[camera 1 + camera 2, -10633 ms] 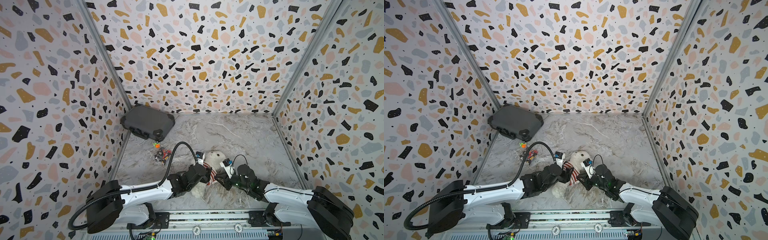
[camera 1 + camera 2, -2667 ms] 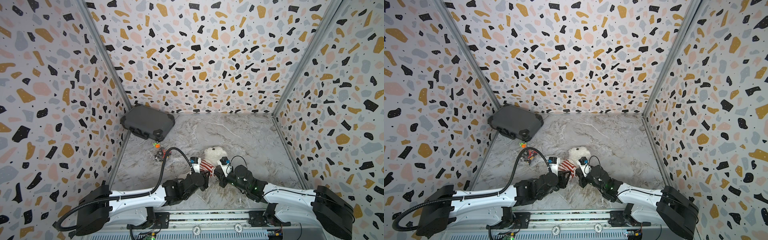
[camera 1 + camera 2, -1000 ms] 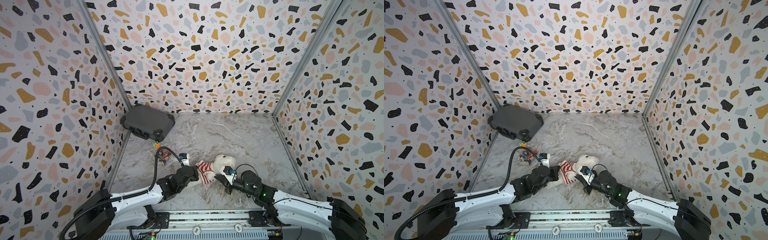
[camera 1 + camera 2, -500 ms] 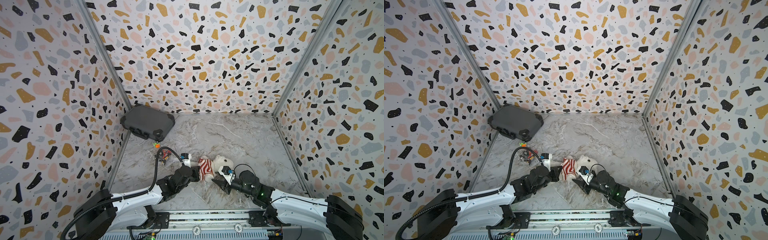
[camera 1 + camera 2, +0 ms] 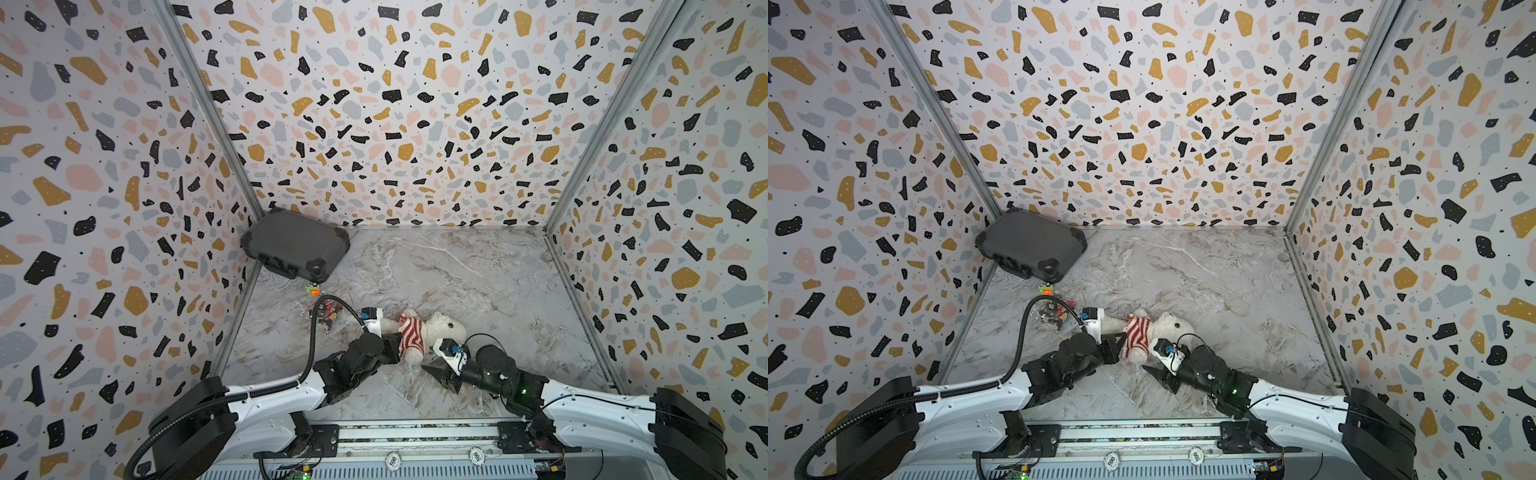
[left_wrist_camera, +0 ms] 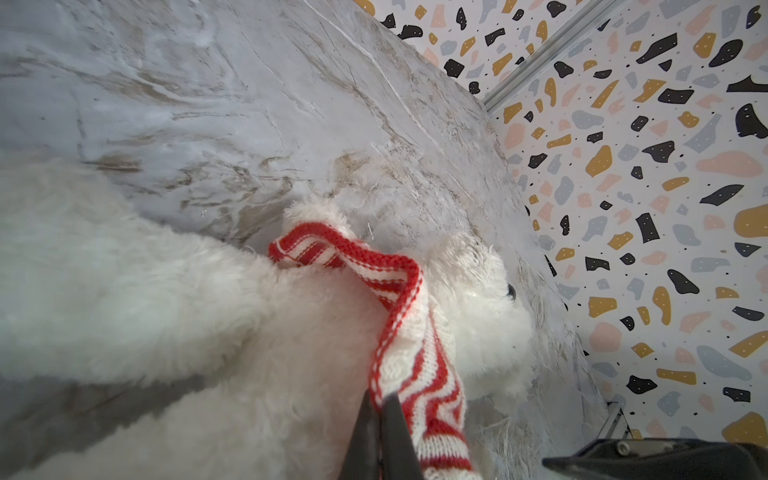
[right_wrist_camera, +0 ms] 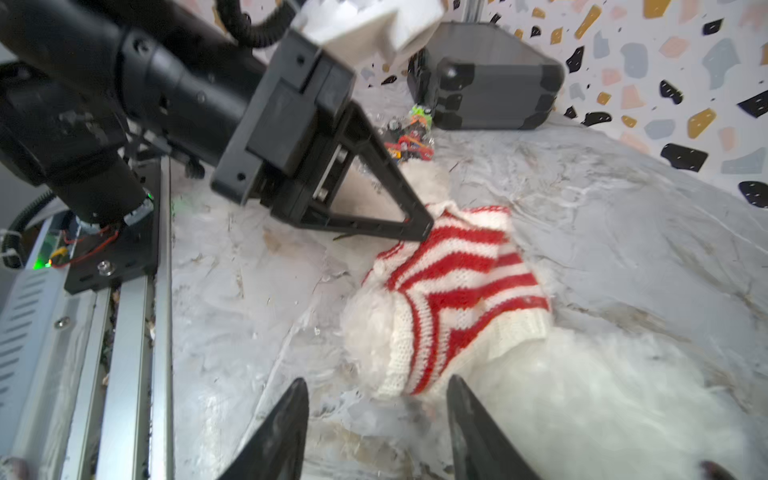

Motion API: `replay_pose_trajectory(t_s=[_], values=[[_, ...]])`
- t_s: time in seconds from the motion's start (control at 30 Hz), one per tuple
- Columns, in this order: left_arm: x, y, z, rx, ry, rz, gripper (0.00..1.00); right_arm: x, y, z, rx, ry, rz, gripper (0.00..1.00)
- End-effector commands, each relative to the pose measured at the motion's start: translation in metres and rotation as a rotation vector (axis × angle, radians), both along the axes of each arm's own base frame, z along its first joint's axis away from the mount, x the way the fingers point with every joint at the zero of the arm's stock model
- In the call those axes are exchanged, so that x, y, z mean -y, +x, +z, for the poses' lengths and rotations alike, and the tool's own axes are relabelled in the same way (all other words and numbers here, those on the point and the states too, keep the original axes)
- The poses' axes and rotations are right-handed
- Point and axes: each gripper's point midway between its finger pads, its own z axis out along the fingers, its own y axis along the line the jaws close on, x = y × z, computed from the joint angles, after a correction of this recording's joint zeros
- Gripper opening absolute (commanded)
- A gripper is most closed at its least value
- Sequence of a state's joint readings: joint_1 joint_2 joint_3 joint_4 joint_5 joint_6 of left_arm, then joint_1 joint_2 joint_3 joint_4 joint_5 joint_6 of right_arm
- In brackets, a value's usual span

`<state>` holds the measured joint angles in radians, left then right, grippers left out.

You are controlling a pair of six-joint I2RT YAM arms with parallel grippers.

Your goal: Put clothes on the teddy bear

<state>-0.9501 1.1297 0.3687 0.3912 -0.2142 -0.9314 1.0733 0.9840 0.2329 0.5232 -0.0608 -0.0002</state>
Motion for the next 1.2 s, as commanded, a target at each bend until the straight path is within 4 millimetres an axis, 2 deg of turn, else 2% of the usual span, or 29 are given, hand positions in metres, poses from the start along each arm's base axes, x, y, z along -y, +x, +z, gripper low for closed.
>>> replay_pose_trajectory(t_s=[0.0,0.1,0.33,0.5,0.83,1.03,1.17], values=[[0.006,0.0,0.008,0.018,-0.043,-0.012,0.0,-0.015,0.003,0.019,0.085,0.01,0.018,0.55],[0.007,0.0,0.007,0.013,-0.047,-0.014,0.0,-0.022,0.003,0.02,0.142,-0.005,0.035,0.55],[0.008,0.0,0.009,0.012,-0.054,-0.015,0.0,-0.037,0.017,0.022,0.188,-0.045,0.016,0.54],[0.008,-0.001,0.011,0.013,-0.067,-0.016,0.0,-0.045,0.02,0.014,0.19,-0.082,0.024,0.47],[0.009,-0.001,0.012,0.013,-0.072,-0.019,0.0,-0.054,0.018,-0.005,0.181,-0.137,0.041,0.28],[0.006,-0.001,0.01,0.011,-0.066,-0.01,0.0,-0.047,0.023,-0.01,0.19,-0.168,0.004,0.14],[-0.001,-0.001,0.006,0.009,-0.034,0.007,0.0,-0.041,0.024,-0.011,0.193,-0.171,-0.013,0.01]])
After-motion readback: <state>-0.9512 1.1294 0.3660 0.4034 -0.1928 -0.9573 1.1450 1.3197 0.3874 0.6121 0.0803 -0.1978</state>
